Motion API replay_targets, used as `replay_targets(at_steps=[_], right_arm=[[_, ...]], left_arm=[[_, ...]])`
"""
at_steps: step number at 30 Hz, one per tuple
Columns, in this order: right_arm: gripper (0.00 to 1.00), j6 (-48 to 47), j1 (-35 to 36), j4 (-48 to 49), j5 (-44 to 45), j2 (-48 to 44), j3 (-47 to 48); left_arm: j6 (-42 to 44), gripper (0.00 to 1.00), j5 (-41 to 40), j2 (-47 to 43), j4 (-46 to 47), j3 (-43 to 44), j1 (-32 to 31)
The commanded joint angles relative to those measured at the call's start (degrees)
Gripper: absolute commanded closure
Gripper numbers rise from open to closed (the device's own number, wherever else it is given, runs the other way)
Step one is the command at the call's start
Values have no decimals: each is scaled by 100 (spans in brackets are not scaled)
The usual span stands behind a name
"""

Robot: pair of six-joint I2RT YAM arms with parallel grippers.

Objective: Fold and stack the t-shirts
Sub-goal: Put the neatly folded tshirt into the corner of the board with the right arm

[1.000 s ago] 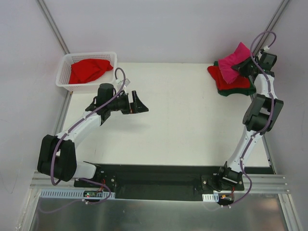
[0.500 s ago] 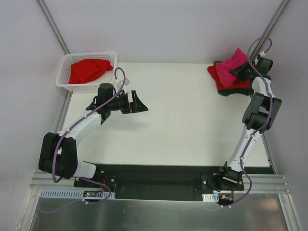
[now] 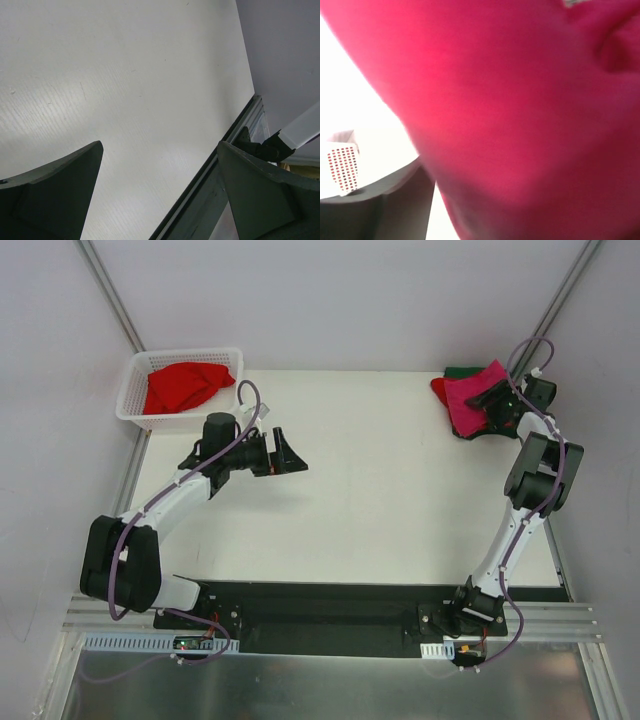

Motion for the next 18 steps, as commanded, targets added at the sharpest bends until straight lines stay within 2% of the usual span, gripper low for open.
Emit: replay_targets(at_steps=[1, 2, 4, 18], right_arm=[[31, -70, -27, 123, -5, -416, -61], [27, -70, -27, 123, 13, -468, -43], [26, -61, -36, 115, 22, -538, -52], [23, -272, -45, -43, 215, -2304, -992]], left_arm=[[-48, 1, 131, -304, 200, -65, 77], [-56, 1, 131, -330, 200, -83, 85], [-56, 1, 131, -366, 200, -118, 94], [-83, 1, 192, -629, 200, -153, 112]])
